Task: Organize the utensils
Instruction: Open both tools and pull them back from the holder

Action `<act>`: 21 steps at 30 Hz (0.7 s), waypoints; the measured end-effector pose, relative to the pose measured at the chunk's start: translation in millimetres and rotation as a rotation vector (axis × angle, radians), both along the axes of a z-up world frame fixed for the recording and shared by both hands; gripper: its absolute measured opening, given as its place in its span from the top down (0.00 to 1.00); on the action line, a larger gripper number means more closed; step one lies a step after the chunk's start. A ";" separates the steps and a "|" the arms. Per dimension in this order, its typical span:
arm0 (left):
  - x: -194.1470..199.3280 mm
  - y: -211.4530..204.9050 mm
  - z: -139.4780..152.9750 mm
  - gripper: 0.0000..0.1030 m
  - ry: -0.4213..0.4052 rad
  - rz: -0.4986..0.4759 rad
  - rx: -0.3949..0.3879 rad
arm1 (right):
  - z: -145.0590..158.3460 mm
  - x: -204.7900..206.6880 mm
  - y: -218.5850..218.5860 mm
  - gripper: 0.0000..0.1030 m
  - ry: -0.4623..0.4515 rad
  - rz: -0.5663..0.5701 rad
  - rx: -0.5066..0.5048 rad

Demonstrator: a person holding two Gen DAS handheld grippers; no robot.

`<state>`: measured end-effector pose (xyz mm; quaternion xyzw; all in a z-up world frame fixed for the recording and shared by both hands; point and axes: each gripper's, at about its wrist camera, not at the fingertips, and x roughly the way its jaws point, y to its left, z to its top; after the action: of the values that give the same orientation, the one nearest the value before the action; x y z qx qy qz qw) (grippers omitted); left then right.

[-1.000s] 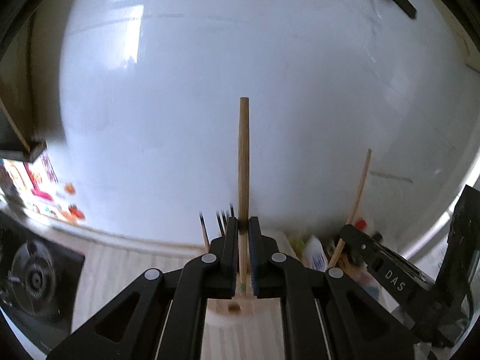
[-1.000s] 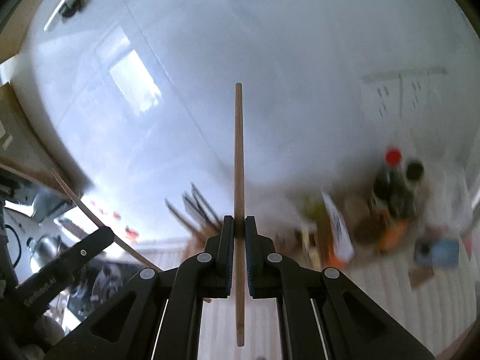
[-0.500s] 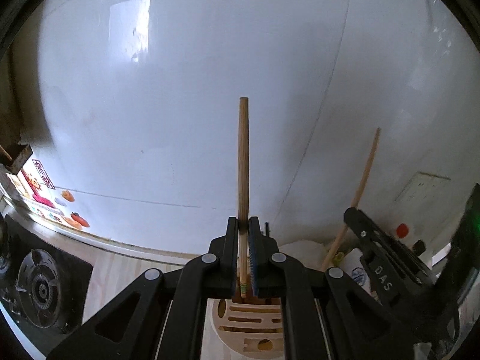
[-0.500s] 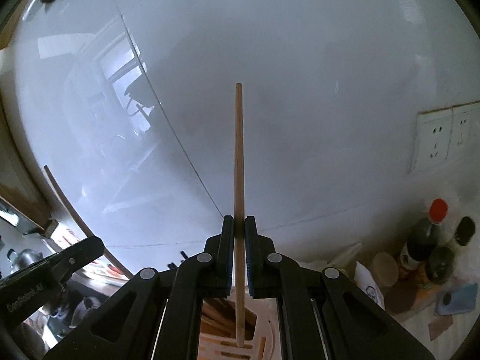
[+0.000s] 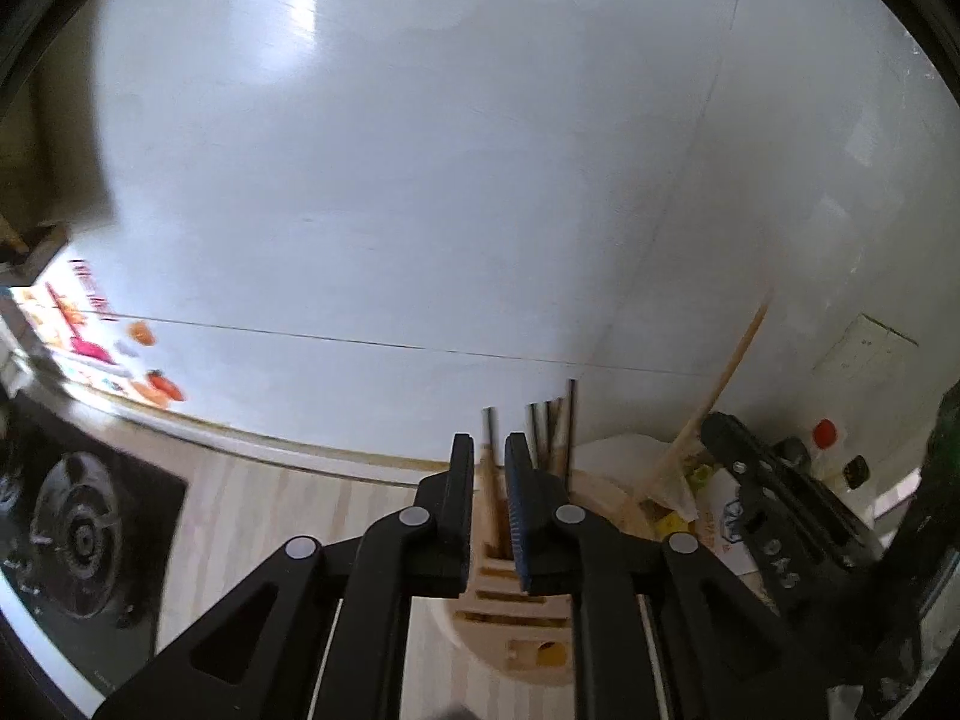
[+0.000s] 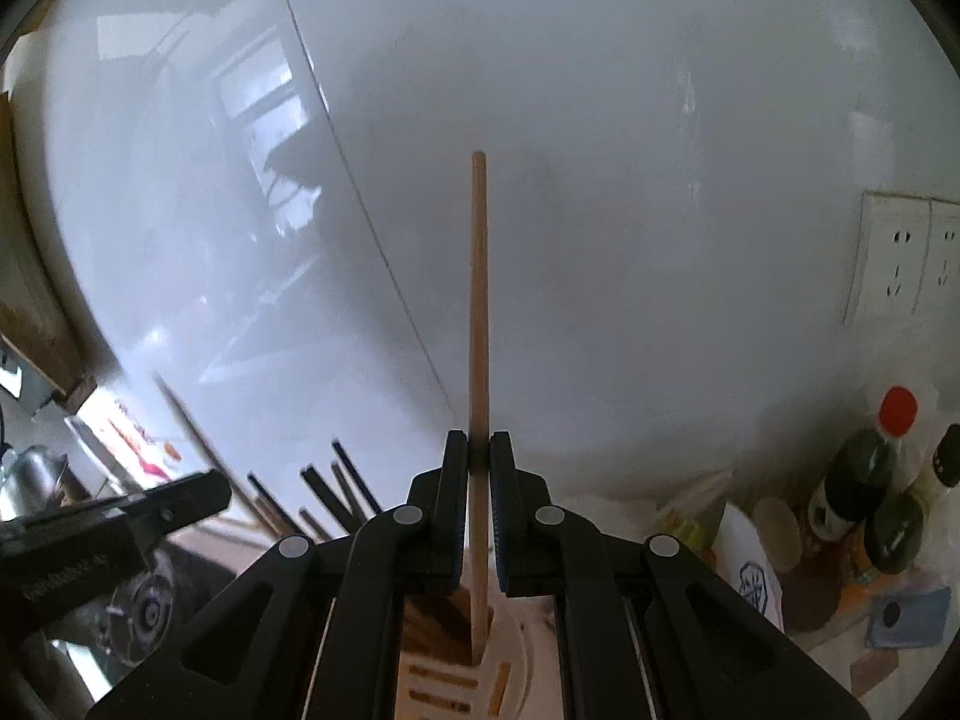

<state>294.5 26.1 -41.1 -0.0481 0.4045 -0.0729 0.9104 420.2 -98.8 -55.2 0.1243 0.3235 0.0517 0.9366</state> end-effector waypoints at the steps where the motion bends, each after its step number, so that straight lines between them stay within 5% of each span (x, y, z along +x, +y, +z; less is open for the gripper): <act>1: -4.1 0.7 0.5 0.67 -0.005 0.005 -0.001 | -0.6 -1.1 -0.8 0.91 0.013 0.008 0.005; 3: -14.4 8.0 0.7 0.33 -0.015 0.030 -0.006 | 1.1 -7.6 -1.3 0.82 0.017 0.017 -0.002; 4: -17.8 10.1 0.5 0.26 -0.022 0.041 -0.001 | 1.2 -10.7 -2.4 0.75 0.016 0.017 -0.003; 8: -30.0 16.8 -6.0 0.18 -0.018 0.073 0.045 | 6.2 -29.8 -13.2 0.69 0.044 -0.006 -0.028; 10: -35.0 17.2 -11.9 0.03 -0.019 0.085 0.080 | 3.7 -38.6 -16.1 0.58 0.057 -0.020 -0.051; 18: -54.9 10.7 -25.5 0.00 -0.031 0.129 0.177 | -2.5 -69.6 -16.7 0.08 0.145 -0.054 -0.162; 21: -62.5 6.6 -27.9 0.00 -0.032 0.140 0.194 | -1.3 -78.4 -15.5 0.03 0.161 -0.072 -0.214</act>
<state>232.1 32.8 -69.0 0.0131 0.3907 0.0296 0.9199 341.8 -114.3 -56.5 0.0391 0.3964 -0.0266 0.9169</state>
